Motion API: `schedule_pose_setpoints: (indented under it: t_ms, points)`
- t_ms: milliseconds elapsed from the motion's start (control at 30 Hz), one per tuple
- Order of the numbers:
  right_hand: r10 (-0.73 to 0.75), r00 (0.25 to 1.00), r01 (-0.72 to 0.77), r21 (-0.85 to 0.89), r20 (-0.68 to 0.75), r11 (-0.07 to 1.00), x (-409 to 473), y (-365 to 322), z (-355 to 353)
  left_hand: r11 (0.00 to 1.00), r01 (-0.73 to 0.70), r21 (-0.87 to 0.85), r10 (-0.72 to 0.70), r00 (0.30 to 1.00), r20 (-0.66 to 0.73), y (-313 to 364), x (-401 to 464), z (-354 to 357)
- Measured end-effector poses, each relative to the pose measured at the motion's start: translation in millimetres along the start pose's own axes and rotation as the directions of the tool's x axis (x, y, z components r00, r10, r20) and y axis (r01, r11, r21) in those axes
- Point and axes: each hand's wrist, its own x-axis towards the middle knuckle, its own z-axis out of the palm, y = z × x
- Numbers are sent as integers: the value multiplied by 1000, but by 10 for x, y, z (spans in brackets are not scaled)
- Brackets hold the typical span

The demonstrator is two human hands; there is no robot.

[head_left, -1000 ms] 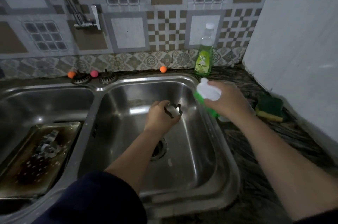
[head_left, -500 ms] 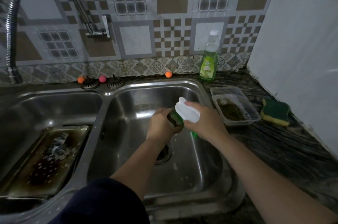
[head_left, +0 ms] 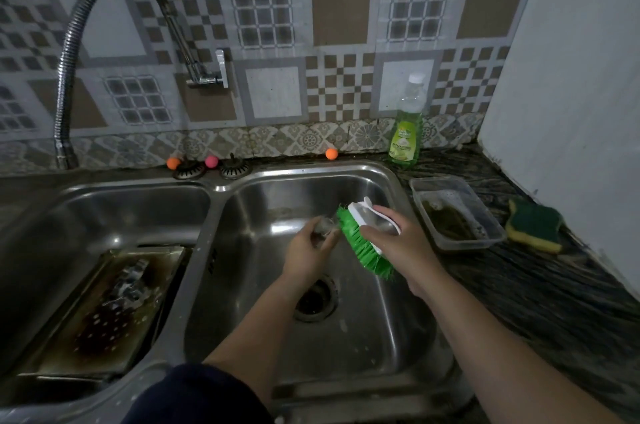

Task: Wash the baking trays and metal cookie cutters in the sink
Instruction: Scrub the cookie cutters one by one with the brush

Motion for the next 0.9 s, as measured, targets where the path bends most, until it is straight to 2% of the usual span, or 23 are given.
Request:
schedule_pose_setpoints:
  t_ms: [133,200,267,333,400,500,567,633,733,800,900]
  points:
    - [53,998,-49,146,-23,988,24,-53,5,1000,-1,-26,3,997,72,22,-22,2]
    - [74,997,-69,216,-12,974,24,-71,22,999,-11,-43,18,987,157,67,-49,2]
    - [101,995,-98,257,1,961,41,-89,49,993,33,-115,-7,975,220,111,-68,21]
    - [115,993,-110,269,-5,957,35,-118,44,964,136,-228,-86,973,216,159,-54,13]
    - [67,998,-64,179,-11,982,-19,-111,9,876,280,-394,-209,954,214,182,-5,-39]
    - [-125,990,132,-138,60,982,-173,-106,52,659,423,-622,-278,905,321,251,12,-115]
    - [-251,967,252,-301,43,920,-188,-124,149,589,459,-665,-270,887,374,308,-17,-103]
    - [-296,955,278,-364,6,889,-199,-181,232,529,462,-712,-271,887,375,354,-43,-105]
    - [-329,936,350,-440,125,827,-226,-221,309,407,469,-784,-314,877,362,359,-14,-235]
    - [-337,925,380,-481,177,790,-238,-258,344,388,462,-798,-312,880,358,340,-17,-338]
    - [-370,924,368,-475,93,799,-159,-295,432,439,422,-793,-282,903,325,326,-44,-401]
